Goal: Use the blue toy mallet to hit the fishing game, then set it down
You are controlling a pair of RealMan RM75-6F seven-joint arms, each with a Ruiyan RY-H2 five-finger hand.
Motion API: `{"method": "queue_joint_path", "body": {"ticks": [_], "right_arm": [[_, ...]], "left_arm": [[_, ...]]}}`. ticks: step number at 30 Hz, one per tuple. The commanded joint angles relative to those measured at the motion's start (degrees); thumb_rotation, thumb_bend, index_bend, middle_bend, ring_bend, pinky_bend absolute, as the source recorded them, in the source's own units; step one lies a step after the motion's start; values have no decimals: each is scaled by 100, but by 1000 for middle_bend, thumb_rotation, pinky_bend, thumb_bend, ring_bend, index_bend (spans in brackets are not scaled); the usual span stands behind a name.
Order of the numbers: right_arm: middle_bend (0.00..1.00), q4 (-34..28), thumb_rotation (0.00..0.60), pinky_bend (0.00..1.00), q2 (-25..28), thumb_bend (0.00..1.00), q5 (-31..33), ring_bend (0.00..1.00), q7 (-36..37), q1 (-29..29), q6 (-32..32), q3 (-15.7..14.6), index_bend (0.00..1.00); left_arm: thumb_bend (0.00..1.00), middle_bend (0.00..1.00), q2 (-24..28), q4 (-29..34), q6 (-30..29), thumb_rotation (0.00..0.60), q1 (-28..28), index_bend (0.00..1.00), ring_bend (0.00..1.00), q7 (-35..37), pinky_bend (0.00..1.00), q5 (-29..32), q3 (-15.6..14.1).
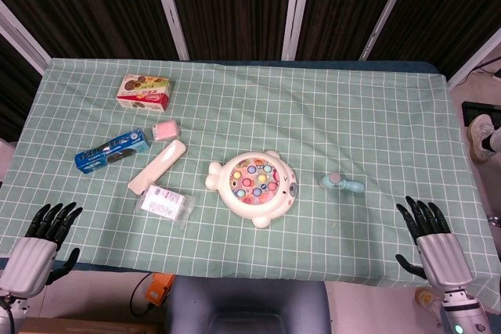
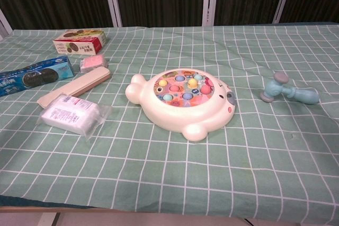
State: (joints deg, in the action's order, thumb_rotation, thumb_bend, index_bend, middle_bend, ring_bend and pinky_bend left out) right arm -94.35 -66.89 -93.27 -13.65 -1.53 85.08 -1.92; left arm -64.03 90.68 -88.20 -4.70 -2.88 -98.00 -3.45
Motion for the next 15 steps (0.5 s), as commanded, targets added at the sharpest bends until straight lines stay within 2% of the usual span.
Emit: {"method": "queue_joint_path", "body": {"ticks": [1,6,11,13,15], "right_arm": [[0,1,600,0,-2,342,1,0,16,-1,4,5,0],[0,14,600,0,-4,342,9,0,100,-2,53,43,0],[0,149,600,0,-116,341,119,0,351,-110,45,235,1],[0,197,600,0,-166,342,386,0,548,-288,-172,453,16],[0,267,600,0,-300,342,849,0,456,-519,-428,810,72]], "left_arm": [[415,31,-4,0,-11,600,5,0,0,-5,15,-1,2],[416,30,-8,5,8,600,-2,0,0,-26,15,-8,-5],[415,30,4,7,44,600,-24,0,0,26,15,-2,-6],[415,30,15,12,90,600,-40,0,0,42,15,30,-4],[416,30,21,9,101,600,-41,0,0,49,15,64,7]]}}
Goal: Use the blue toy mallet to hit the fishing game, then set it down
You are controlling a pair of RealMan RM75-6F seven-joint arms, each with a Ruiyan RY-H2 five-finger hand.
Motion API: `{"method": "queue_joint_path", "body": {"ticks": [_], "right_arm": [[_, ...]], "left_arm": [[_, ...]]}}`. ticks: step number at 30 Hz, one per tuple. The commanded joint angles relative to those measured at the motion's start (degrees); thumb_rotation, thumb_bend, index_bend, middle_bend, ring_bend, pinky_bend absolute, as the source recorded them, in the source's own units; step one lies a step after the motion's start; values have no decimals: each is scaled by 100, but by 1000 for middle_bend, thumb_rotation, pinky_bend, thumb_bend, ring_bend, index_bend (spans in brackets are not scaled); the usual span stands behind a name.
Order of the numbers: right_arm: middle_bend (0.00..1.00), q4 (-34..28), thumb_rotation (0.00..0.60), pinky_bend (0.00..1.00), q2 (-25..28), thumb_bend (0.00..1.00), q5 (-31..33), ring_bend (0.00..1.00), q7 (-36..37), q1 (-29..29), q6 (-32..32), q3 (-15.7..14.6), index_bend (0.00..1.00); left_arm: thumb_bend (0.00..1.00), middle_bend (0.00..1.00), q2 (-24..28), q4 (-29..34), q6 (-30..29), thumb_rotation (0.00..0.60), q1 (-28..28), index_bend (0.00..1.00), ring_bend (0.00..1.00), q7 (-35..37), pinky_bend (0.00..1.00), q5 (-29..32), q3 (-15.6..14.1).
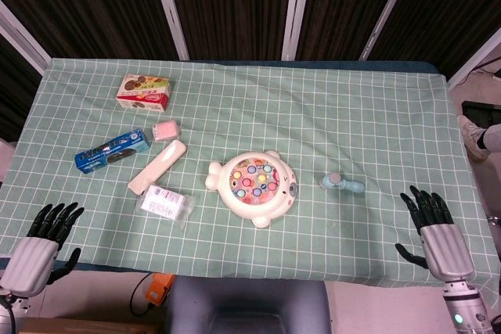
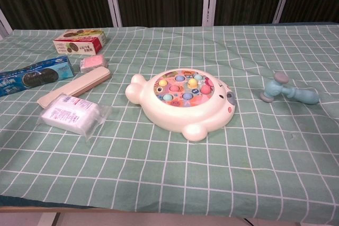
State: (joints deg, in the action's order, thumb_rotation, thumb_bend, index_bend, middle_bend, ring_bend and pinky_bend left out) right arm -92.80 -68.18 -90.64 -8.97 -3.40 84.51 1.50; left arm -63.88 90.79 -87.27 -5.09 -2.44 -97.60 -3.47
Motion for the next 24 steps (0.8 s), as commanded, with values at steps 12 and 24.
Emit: {"method": "queue_joint_path", "body": {"ticks": [12,24], "right_arm": [[141,543,600,134,-978,377,2469,52,-855,-1714,-1807,1544,437],[203,1221,600,191,-1683,536,3494,112,-1020,-2210,-2424,1564,552]], "left_arm": [[417,30,36,25,-38,600,54,0,0,-3,18,79,3],[417,30,43,29,-41,600,68,0,0,1,18,101,8]]}}
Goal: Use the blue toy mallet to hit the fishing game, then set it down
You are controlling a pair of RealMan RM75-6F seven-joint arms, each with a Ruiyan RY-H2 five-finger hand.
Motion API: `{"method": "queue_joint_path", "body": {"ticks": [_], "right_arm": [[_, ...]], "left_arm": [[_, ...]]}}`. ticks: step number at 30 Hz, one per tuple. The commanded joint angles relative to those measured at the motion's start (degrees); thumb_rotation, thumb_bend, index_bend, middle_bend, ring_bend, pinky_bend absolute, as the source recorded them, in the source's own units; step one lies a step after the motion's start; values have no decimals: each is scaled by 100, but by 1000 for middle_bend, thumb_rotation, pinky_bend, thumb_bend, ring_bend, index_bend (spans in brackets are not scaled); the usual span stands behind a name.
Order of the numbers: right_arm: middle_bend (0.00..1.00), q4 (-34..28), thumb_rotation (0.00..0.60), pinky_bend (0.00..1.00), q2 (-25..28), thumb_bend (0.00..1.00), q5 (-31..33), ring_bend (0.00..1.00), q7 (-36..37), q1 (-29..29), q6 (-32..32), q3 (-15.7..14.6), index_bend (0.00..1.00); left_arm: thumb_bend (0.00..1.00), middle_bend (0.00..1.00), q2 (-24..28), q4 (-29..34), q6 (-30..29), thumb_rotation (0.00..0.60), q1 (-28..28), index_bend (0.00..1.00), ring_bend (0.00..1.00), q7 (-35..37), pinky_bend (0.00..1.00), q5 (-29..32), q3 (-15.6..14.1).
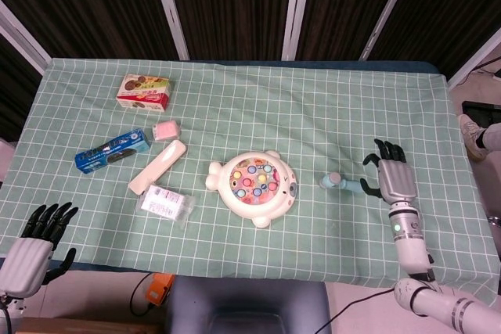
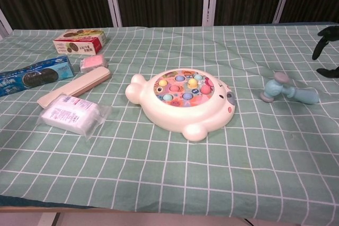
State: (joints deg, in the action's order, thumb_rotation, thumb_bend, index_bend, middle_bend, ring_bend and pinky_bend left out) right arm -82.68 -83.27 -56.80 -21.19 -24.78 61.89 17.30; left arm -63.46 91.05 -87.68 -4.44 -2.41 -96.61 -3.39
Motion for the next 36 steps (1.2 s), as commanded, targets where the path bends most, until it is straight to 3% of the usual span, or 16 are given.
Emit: {"method": "queue_joint_path", "body": {"ticks": [1,15,36], "right_arm": [[206,303,600,193,-229,541,138,115,295,-103,-280,-50,556],[208,415,600,193,-293,543,122,117,440,-238,-457,-235,564],[208,281,600,193,-444,546,681,117,-324,-626,-480,-393,558]], "left_arm": [[417,30,4,6,-8,600,9,0,0,-1,18,2,-2],[417,30,9,2,-32,600,23,0,0,13,19,-21,-8],[417,30,8,1,-28,600,28,0,0,-6,19,-45,-15]]}}
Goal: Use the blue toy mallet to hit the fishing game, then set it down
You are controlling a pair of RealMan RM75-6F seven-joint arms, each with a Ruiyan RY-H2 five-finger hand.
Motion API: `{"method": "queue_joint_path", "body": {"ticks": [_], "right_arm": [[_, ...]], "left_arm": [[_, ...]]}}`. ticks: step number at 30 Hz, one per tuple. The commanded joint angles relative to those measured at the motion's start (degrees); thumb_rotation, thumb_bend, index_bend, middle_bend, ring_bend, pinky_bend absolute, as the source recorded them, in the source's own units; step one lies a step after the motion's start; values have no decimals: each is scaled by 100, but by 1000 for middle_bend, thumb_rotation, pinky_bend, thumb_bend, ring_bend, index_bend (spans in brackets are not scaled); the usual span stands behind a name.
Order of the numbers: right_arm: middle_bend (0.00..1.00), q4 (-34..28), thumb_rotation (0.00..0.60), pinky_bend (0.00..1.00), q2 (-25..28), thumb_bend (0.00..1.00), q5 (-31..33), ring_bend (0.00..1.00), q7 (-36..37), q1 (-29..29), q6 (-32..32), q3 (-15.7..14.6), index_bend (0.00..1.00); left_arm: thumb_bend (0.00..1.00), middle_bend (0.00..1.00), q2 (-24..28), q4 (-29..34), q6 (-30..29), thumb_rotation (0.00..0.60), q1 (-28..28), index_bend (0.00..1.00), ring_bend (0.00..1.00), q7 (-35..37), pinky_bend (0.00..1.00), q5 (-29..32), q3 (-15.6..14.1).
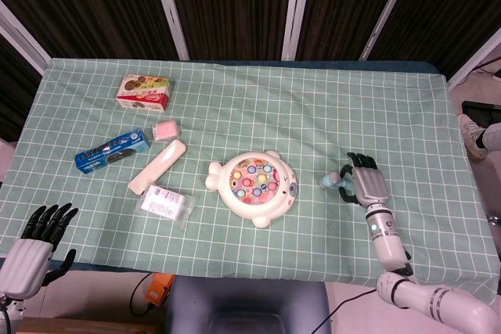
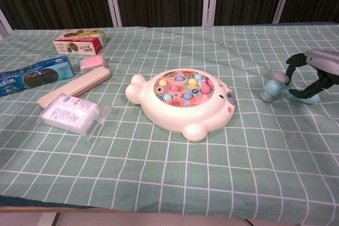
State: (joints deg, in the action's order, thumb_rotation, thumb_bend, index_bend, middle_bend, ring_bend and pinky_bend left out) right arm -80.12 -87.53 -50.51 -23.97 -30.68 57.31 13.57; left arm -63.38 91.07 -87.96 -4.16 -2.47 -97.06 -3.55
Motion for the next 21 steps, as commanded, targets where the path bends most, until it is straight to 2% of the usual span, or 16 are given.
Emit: {"method": "queue_joint_path", "body": {"ticks": [1,21], "right_arm": [[208,17,600,193,-26,546,61,117,-56,-49,-24,-27,557],[208,163,600,193,-96,547,232,118,-45,-170,-9,-102,562]], "left_arm": [[417,30,-1,-1,0,600,-2,0,0,3,19,-3,1],[414,30,-12,-7,24,600,-19,0,0,14,18,-14,2]]}}
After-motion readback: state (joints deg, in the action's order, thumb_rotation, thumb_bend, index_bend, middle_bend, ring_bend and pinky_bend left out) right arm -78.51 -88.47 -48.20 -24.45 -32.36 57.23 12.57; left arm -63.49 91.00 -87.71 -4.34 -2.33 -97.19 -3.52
